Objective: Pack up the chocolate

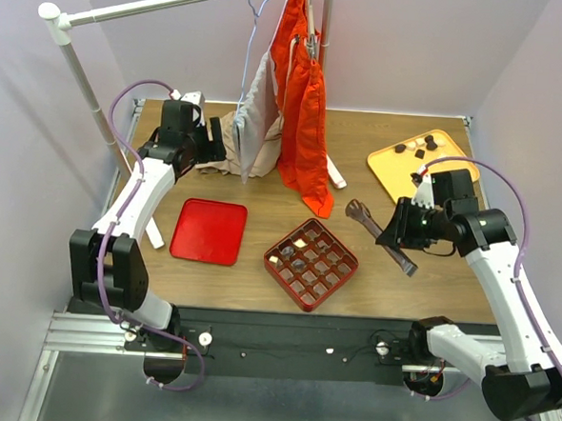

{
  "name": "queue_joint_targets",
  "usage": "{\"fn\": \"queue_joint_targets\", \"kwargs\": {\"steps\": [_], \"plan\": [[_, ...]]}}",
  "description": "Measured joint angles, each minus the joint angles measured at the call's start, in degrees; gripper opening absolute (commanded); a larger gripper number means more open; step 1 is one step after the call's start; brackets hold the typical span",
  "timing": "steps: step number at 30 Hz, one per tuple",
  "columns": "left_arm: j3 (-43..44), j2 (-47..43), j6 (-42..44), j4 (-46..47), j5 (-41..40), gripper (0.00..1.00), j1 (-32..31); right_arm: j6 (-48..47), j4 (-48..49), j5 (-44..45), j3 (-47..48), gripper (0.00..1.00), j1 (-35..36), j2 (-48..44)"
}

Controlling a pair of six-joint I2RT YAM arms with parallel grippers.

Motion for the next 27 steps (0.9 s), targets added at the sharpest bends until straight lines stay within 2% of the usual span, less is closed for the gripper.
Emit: {"fn": "queue_joint_targets", "kwargs": {"steps": [13,27], "plan": [[3.0,4.1,-0.1,0.6,0.0,0.85,0.0,0.1,-9.0,-3.1,-1.6,0.23,1.2,-1.6],[3.7,4.3,0.0,0.8,0.2,0.84,0.0,0.0,-9.1,-5.3,-4.7,0.25,4.5,-0.3]]}}
